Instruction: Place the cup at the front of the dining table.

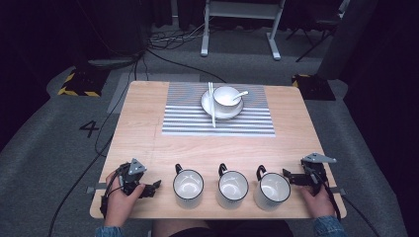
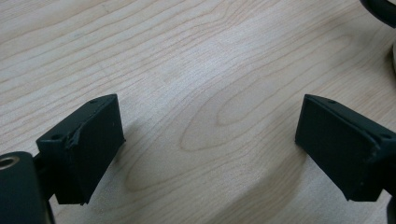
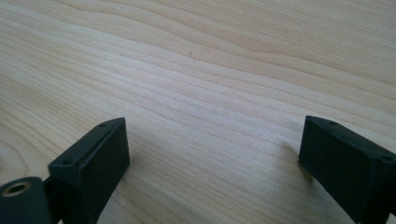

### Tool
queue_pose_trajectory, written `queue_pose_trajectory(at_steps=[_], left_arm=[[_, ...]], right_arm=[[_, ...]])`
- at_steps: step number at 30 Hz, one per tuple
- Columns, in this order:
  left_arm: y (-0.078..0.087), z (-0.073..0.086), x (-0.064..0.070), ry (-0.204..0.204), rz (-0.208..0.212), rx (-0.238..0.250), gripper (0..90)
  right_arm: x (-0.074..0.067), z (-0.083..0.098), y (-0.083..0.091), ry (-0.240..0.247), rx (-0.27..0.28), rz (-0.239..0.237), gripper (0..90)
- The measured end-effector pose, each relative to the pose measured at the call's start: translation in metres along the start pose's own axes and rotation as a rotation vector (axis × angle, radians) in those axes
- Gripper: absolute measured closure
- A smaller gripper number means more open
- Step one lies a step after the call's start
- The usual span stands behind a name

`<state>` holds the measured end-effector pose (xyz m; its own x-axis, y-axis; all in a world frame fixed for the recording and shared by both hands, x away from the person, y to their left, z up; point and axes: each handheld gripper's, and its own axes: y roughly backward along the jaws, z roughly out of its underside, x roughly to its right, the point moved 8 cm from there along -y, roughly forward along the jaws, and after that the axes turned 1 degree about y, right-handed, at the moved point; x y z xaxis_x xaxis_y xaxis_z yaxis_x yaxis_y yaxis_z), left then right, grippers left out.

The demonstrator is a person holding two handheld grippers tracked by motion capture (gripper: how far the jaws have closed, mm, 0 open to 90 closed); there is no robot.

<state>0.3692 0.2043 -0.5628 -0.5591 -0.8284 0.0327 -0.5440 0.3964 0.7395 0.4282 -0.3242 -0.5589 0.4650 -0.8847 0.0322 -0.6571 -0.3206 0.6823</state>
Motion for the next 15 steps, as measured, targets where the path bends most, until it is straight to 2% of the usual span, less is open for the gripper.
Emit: queue_pose_trajectory(at_steps=[10, 12, 13, 15], left_arm=[[0.0007, 0.0010, 0.0013, 0.015, -0.005, -0.006, 8.4], [0.0025, 0.0004, -0.0016, 0.040, -0.028, 0.014, 12.6], [0.0025, 0.0004, -0.0016, 0.040, -0.028, 0.014, 16.6], [0.0044, 0.0004, -0.0035, 0.079, -0.022, 0.026, 16.0]], right_arm=[[-0.0003, -0.0006, -0.0008, -0.012, -0.005, 0.008, 8.6], [-0.0005, -0.0006, -0.0008, -0.013, -0.005, 0.008, 8.6], [-0.0005, -0.0006, -0.0008, -0.013, -0.005, 0.008, 8.6], [-0.0004, -0.0006, -0.0008, -0.015, -0.004, 0.013, 8.6]])
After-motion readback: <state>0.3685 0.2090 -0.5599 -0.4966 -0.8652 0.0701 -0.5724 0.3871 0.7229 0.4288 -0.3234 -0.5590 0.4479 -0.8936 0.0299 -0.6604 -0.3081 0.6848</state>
